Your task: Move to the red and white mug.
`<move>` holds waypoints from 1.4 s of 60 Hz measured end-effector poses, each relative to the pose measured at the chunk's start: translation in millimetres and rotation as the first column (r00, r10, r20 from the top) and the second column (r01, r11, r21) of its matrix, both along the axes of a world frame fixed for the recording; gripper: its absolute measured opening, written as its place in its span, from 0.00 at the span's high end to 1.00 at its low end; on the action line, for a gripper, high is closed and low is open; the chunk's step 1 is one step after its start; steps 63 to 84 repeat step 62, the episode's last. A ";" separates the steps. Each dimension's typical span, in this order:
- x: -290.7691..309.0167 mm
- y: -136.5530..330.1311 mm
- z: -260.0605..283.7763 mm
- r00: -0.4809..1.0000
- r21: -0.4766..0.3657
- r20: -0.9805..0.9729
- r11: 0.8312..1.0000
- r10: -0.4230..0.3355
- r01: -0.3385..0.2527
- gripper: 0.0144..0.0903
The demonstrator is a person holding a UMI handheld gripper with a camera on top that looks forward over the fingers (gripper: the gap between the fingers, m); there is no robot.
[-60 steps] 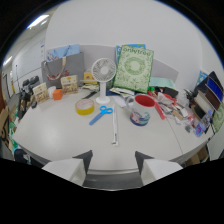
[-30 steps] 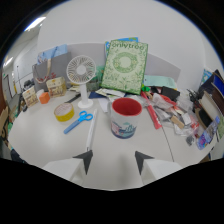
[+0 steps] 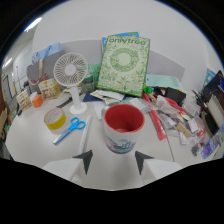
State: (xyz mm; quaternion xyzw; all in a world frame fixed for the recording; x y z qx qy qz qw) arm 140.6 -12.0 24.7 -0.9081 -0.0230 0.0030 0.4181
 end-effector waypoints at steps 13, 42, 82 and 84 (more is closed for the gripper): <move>5.9 11.7 -5.3 1.000 -0.003 0.009 1.000 -0.007 0.007 0.08; 12.3 25.3 -8.7 1.000 -0.004 0.007 1.000 -0.024 0.025 0.08; 14.0 30.8 -9.1 1.000 -0.005 0.003 1.000 -0.029 0.029 0.08; 14.0 30.8 -9.1 1.000 -0.005 0.003 1.000 -0.029 0.029 0.08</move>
